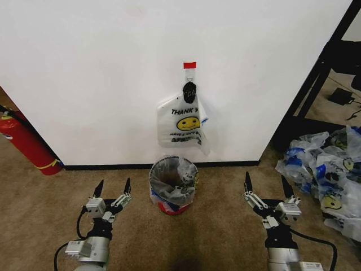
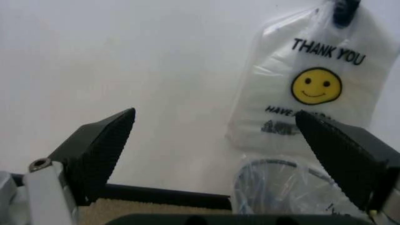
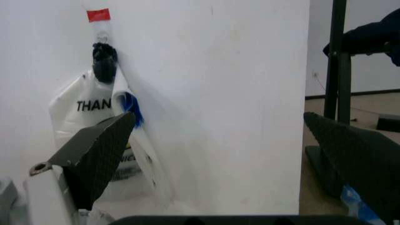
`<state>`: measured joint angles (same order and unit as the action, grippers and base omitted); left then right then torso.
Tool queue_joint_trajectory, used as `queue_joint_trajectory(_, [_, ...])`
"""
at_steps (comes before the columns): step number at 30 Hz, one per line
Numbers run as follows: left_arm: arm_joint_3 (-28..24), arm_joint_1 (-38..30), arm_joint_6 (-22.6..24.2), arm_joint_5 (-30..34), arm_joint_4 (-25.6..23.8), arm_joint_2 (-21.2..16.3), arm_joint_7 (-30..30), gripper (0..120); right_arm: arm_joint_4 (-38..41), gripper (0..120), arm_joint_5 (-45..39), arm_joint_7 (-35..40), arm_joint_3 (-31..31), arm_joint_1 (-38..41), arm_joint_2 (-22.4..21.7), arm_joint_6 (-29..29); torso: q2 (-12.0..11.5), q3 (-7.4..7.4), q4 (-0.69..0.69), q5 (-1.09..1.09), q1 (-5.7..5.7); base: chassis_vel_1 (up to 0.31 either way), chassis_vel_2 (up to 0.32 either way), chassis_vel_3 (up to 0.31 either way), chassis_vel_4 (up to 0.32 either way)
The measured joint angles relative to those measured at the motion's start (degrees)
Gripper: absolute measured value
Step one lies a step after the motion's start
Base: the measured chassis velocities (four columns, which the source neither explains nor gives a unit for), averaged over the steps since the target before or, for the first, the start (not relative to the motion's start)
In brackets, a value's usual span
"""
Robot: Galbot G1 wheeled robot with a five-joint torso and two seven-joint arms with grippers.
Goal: Pick up the garbage bag from the wall and place it over the trash bin.
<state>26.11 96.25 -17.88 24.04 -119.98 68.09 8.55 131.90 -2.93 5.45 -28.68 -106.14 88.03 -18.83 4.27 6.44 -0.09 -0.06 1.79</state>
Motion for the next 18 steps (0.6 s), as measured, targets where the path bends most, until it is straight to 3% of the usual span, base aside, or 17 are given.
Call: queue_joint_trajectory(18, [-0.29, -0.90, 0.73, -0.07, -0.04, 0.24, 1.26, 100, -0.62, 100, 3.98, 0.43, 0.38, -0.05, 0.90, 0.00, -0.01, 0.00, 0.00, 0.00, 0.01, 0.000, 0.000, 0.000, 0.000])
